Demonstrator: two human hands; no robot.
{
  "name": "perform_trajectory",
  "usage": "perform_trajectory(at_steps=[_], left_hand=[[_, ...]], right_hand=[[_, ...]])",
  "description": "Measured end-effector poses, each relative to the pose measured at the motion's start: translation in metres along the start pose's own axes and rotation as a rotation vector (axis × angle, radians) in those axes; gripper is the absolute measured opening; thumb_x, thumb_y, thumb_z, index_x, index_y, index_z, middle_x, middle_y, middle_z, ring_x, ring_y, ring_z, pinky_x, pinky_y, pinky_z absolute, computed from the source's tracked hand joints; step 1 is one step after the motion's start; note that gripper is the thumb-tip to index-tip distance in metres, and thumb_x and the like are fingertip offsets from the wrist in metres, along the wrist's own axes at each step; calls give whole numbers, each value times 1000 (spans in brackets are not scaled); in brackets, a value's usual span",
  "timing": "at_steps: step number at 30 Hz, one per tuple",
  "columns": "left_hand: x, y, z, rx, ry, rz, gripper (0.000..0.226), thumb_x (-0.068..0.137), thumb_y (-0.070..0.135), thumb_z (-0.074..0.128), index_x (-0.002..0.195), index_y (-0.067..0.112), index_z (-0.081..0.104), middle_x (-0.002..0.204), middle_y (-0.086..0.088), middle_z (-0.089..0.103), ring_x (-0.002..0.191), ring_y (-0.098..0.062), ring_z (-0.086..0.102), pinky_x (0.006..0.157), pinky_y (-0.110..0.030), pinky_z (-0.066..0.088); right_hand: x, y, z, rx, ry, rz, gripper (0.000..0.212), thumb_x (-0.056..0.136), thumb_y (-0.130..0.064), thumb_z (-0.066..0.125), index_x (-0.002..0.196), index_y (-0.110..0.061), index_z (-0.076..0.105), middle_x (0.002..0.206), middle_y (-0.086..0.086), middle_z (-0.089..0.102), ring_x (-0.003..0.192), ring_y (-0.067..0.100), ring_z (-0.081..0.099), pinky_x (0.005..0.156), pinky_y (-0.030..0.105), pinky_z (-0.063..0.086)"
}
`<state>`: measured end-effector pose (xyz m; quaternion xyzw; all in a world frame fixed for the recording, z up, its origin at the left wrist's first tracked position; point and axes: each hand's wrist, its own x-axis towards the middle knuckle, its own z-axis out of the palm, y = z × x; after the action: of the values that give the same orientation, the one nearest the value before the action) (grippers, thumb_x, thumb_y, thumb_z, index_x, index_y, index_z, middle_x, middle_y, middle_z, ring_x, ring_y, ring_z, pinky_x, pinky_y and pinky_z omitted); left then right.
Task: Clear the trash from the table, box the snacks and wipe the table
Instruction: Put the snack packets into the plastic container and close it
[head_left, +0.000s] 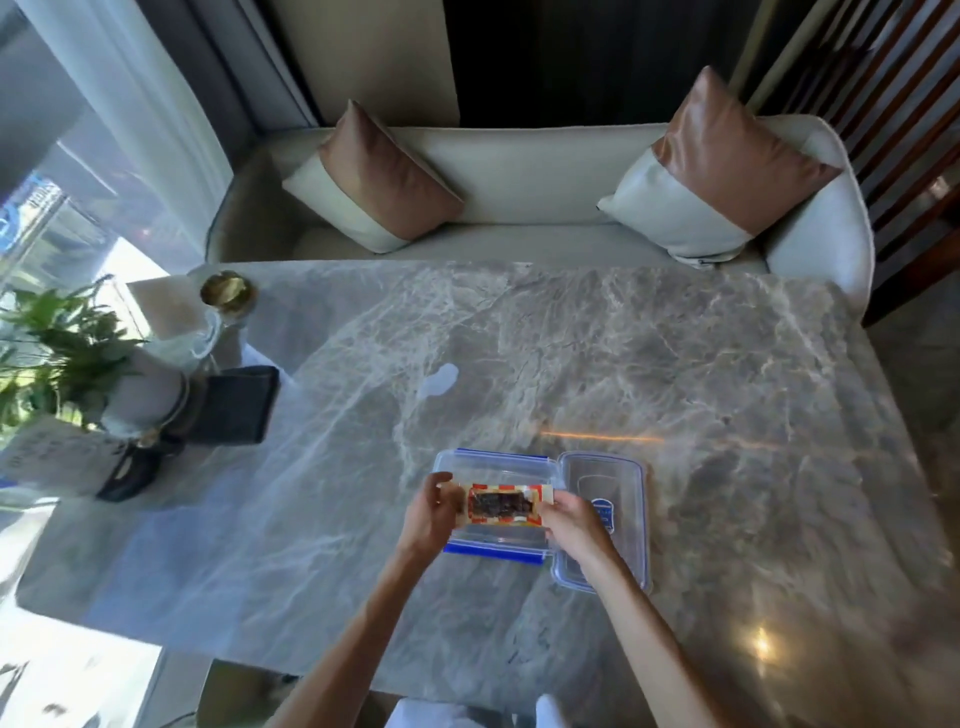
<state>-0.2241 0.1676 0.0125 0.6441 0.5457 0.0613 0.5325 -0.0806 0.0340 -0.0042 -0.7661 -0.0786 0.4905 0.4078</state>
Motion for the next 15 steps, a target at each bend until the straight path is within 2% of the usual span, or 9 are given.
perform_trajectory(at_steps=[1,3,6,8,12,15], left_hand=[[8,1,-2,-9,-14,-32,27,92,20,46,116,11,54,89,-12,62,79,-22,61,78,-39,54],[25,2,0,38,-43,-60,27,89,8,44,115,6,53,90,-10,59,83,-22,56,78,-38,50],[44,-3,11,118,-114,-144,14,75,9,45,85,7,55,70,0,52,76,-19,51,62,-30,42],[51,-7,21,134,-157,-185,8,73,7,47,77,10,53,69,-2,53,73,-19,51,61,-29,42],[52,1,25,125,-174,-248,11,84,4,48,93,9,53,78,-3,54,73,-15,53,53,-20,39],[54,2,23,111,-183,-298,19,88,5,48,106,6,52,85,-5,55,81,-17,54,63,-23,46]], right_hand=[[5,-6,6,-5,9,11,18,90,-16,52,95,-16,69,83,7,69,73,17,61,69,33,46],[17,-13,16,-8,16,61,16,89,-14,52,93,-15,67,86,5,68,81,20,63,75,34,49],[31,-13,26,1,47,165,11,85,-9,52,84,-16,62,85,5,67,83,20,62,72,30,45],[35,-13,30,-18,73,234,8,83,-11,55,88,-13,61,85,5,65,86,22,63,74,31,47],[47,-7,39,-73,91,335,27,77,-22,56,102,-14,60,93,6,66,90,23,63,79,35,50],[49,-8,45,-135,116,374,33,77,-25,57,109,-15,57,103,9,67,95,26,63,77,34,49]])
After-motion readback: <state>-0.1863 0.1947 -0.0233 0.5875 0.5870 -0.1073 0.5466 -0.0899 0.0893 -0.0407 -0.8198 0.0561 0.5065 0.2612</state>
